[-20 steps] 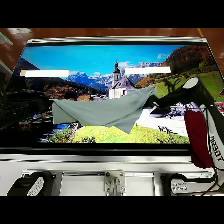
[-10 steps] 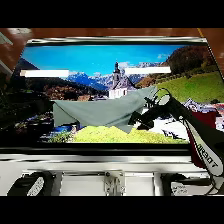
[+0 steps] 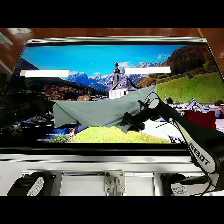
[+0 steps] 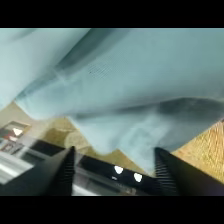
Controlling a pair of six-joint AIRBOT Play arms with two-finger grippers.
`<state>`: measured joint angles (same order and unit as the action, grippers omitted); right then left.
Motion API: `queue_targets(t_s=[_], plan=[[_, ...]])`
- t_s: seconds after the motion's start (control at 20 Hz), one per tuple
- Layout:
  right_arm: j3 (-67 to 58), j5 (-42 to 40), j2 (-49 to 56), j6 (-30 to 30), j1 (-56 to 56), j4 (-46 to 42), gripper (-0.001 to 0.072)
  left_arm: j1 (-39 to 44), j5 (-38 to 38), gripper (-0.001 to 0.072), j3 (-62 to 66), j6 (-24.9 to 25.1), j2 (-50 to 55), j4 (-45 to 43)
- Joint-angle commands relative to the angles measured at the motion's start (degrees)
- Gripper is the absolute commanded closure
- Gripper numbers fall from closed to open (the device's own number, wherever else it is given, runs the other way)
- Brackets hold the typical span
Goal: Fold the shirts.
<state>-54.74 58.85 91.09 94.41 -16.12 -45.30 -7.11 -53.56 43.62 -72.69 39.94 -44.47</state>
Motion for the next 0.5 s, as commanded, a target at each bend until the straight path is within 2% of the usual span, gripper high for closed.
queue_targets(t_s=[0.0,0.05,0.1,0.15,0.3,0.35,0.4,0.45], plan=[[-0.02,-1.07,0.28,0.98,-0.48,1.97,0.032,0.0,-0.02,0.0676,0.09,0.02,-0.04,0.0],[-0.02,-1.03,0.28,0.98,-0.48,1.95,0.0441,0.0,-0.02,0.0676,0.13,0.02,-0.04,0.0],[-0.02,-1.05,0.28,0.94,-0.48,1.92,0.0595,0.0,-0.02,0.0676,0.13,0.02,-0.04,0.0],[-0.02,-1.05,0.28,0.85,-0.48,1.92,0.0647,0.0,-0.02,0.0676,0.13,0.02,-0.04,0.0],[-0.04,-0.35,0.13,-1.38,-0.48,1.73,0.0647,0.0,-0.02,0.0676,0.13,0.02,-0.04,-0.02],[-0.24,0.68,-0.09,-2.36,-0.46,1.6,0.0601,0.0,-0.04,0.0676,0.13,0.02,-0.04,0.0],[-0.5,1.81,-0.52,-4.22,-0.35,1.42,0.0358,0.0,-0.04,0.0676,0.15,0.02,-0.04,-0.02],[-0.74,3.76,-1.27,-7.65,0.2,1.27,0.0015,0.0,-0.04,0.0676,0.2,0.04,-0.04,-0.02]])
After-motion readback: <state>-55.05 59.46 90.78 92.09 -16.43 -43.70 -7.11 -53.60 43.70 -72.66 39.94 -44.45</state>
